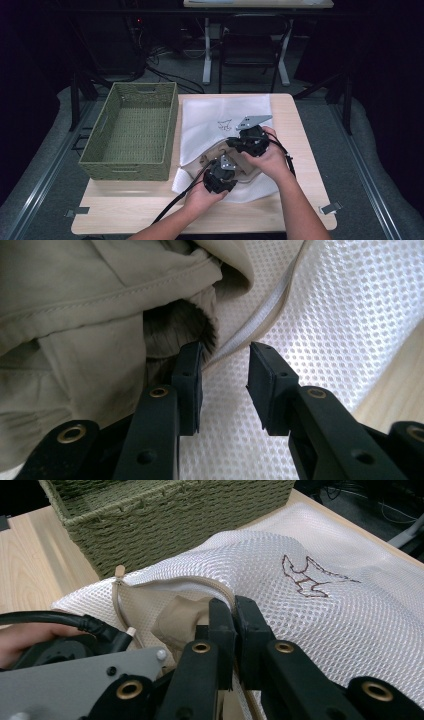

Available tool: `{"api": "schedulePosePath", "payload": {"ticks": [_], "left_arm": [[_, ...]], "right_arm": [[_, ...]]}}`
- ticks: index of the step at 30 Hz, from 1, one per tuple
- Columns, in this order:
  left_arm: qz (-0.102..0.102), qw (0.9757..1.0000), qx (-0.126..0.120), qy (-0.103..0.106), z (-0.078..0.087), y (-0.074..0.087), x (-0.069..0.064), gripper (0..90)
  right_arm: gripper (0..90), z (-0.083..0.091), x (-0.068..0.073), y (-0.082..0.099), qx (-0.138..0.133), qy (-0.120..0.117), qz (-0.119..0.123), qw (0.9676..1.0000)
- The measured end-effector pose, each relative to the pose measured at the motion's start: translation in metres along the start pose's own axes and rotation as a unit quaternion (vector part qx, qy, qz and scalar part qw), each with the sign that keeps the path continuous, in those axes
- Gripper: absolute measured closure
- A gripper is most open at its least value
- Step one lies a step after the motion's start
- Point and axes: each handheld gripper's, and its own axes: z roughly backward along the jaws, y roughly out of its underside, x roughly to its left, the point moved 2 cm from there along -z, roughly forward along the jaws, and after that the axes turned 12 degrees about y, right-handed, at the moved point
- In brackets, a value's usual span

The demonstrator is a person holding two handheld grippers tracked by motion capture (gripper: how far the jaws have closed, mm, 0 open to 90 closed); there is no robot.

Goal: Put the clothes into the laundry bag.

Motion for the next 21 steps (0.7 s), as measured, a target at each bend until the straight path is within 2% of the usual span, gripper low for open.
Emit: {"api": "schedulePosePath", "payload": {"ticks": [4, 7, 11, 16, 21], "left_arm": [[-0.007, 0.9999, 0.003, -0.013, -0.0046, -0.0010, 0.0003, 68.7], [-0.007, 0.9997, 0.004, -0.021, -0.0073, -0.0010, 0.0005, 73.6], [-0.004, 0.9997, 0.001, -0.026, -0.0072, -0.0014, 0.0025, 81.3], [-0.011, 0.9996, 0.003, -0.025, -0.0074, -0.0014, 0.0033, 87.2], [-0.013, 0.9995, 0.001, -0.029, -0.0078, -0.0019, 0.0035, 88.8]], "right_arm": [[87.2, 0.0002, -0.0001, -0.0001, -0.001, 0.000, 0.000, 1.0000], [87.2, 0.0000, -0.0002, -0.0001, -0.001, -0.001, -0.001, 1.0000], [87.2, -0.0005, 0.0002, -0.0001, -0.001, -0.002, -0.001, 1.0000], [87.2, -0.0011, 0.0010, -0.0004, -0.001, -0.003, -0.001, 1.0000], [87.3, -0.0006, 0.0011, -0.0006, -0.001, -0.003, 0.000, 1.0000]]}}
